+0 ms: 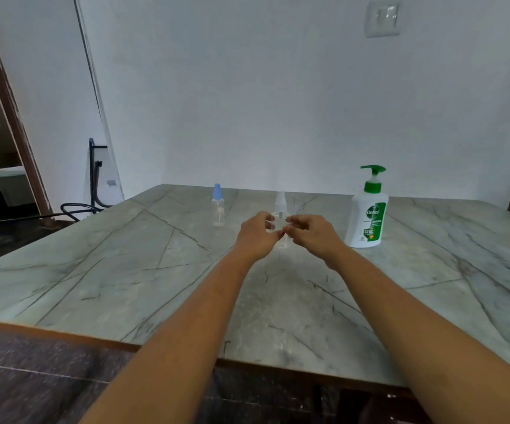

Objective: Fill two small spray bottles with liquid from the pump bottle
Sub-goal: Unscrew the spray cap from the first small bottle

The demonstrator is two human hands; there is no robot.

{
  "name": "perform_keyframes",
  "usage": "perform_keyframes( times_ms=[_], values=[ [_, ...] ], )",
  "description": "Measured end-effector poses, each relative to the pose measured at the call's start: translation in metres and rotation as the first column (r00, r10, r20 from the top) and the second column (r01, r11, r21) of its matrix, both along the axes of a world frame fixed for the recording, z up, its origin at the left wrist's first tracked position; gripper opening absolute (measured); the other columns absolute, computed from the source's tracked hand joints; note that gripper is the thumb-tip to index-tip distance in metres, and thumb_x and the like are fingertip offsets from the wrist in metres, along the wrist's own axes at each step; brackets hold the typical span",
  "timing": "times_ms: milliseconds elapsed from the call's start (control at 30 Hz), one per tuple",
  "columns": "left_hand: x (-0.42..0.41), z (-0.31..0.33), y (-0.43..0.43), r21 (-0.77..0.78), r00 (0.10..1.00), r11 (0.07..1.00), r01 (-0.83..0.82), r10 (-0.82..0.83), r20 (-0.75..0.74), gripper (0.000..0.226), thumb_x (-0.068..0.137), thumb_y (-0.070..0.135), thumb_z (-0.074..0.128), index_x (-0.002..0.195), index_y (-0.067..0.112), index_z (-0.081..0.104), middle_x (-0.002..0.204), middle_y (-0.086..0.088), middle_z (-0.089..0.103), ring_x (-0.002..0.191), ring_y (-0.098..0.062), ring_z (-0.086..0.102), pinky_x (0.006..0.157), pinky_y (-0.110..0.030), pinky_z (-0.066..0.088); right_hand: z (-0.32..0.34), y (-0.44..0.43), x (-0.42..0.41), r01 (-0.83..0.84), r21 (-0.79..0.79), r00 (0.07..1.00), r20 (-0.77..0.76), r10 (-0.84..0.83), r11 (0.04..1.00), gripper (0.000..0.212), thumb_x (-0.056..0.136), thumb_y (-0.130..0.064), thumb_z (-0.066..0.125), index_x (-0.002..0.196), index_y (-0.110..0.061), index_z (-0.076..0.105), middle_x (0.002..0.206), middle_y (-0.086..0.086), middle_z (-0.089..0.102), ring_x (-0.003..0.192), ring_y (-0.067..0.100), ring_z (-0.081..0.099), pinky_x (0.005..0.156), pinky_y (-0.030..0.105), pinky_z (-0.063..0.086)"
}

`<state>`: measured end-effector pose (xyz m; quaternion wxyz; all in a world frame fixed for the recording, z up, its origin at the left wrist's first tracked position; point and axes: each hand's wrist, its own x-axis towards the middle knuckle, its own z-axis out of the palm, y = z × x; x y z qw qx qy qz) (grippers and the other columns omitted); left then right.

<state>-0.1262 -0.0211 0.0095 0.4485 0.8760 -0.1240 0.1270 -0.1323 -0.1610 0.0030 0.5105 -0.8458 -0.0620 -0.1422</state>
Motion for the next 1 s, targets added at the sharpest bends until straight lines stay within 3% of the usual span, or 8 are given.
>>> perform_keyframes(
  times_ms=[233, 400, 567, 700, 833, 933, 1000],
  values=[
    [-0.038, -0.017, 0.014, 0.014, 0.999, 0.999, 0.044, -0.044, -0.011, 0.046, 0.078, 0.03, 0.074, 0.117, 0.011, 0.059, 0.112, -0.005, 0.062, 0.098, -0.015, 0.058, 0.081, -0.021, 0.043, -0.012, 0.002, -0.042, -0.052, -0.041, 0.999, -0.008, 0.052, 0.998, 0.035, 0.089, -0.021, 0.065, 0.121, -0.009, 0.062, 0.102, 0.003, 0.066, 0.094, 0.015, 0.064, 0.088, 0.029, 0.054],
    [-0.045, -0.023, 0.022, -0.022, 0.997, 0.997, 0.074, -0.074, 0.008, 0.049, 0.08, 0.028, 0.072, 0.122, 0.011, 0.056, 0.119, -0.003, 0.06, 0.09, -0.01, 0.059, 0.071, -0.012, 0.042, -0.01, 0.004, -0.043, -0.073, -0.113, 0.997, -0.035, 0.069, 0.991, 0.039, 0.085, -0.026, 0.07, 0.12, -0.013, 0.061, 0.105, 0.002, 0.066, 0.097, 0.014, 0.062, 0.093, 0.034, 0.052],
    [-0.044, -0.025, 0.024, -0.014, 0.994, 0.994, 0.112, -0.112, 0.012, 0.047, 0.083, 0.025, 0.07, 0.125, 0.012, 0.053, 0.119, -0.006, 0.062, 0.102, -0.016, 0.06, 0.086, -0.019, 0.045, 0.016, 0.009, -0.043, 0.056, -0.059, 0.985, 0.169, -0.046, 0.997, 0.039, 0.079, -0.038, 0.073, 0.113, -0.021, 0.063, 0.099, -0.002, 0.064, 0.089, 0.012, 0.061, 0.077, 0.022, 0.05],
    [-0.043, -0.026, 0.023, 0.009, 0.994, 0.994, 0.109, -0.109, 0.03, 0.044, 0.084, 0.026, 0.068, 0.124, 0.013, 0.054, 0.12, -0.007, 0.062, 0.105, -0.019, 0.061, 0.094, -0.028, 0.047, 0.023, 0.029, -0.042, 0.138, -0.149, 0.962, 0.257, -0.096, 0.979, 0.033, 0.076, -0.037, 0.076, 0.098, -0.016, 0.065, 0.084, -0.003, 0.062, 0.072, 0.005, 0.055, 0.064, 0.01, 0.041],
    [-0.043, -0.027, 0.023, 0.042, 0.994, 0.994, 0.099, -0.1, 0.036, 0.044, 0.085, 0.028, 0.067, 0.125, 0.014, 0.053, 0.121, -0.007, 0.062, 0.106, -0.018, 0.06, 0.094, -0.028, 0.046, 0.021, 0.037, -0.039, 0.199, -0.082, 0.948, 0.268, -0.17, 0.977, 0.029, 0.076, -0.027, 0.078, 0.096, -0.01, 0.067, 0.083, -0.001, 0.062, 0.073, 0.009, 0.056, 0.065, 0.012, 0.042],
    [-0.044, -0.025, 0.022, 0.067, 0.995, 0.993, 0.094, -0.096, 0.029, 0.043, 0.086, 0.028, 0.065, 0.125, 0.015, 0.053, 0.122, -0.007, 0.061, 0.108, -0.018, 0.059, 0.095, -0.027, 0.044, 0.023, 0.036, -0.039, 0.161, -0.104, 0.962, 0.239, -0.132, 0.982, 0.027, 0.08, -0.021, 0.075, 0.102, -0.009, 0.068, 0.087, 0.0, 0.063, 0.08, 0.013, 0.059, 0.071, 0.017, 0.045],
    [-0.044, -0.024, 0.023, 0.072, 0.995, 0.992, 0.103, -0.103, 0.006, 0.043, 0.087, 0.026, 0.064, 0.126, 0.014, 0.052, 0.124, -0.007, 0.06, 0.11, -0.019, 0.058, 0.097, -0.028, 0.043, 0.027, 0.032, -0.038, 0.106, -0.12, 0.975, 0.208, -0.08, 0.987, 0.026, 0.081, -0.017, 0.073, 0.106, -0.009, 0.069, 0.091, 0.0, 0.065, 0.083, 0.011, 0.06, 0.068, 0.012, 0.043]
  ],
)
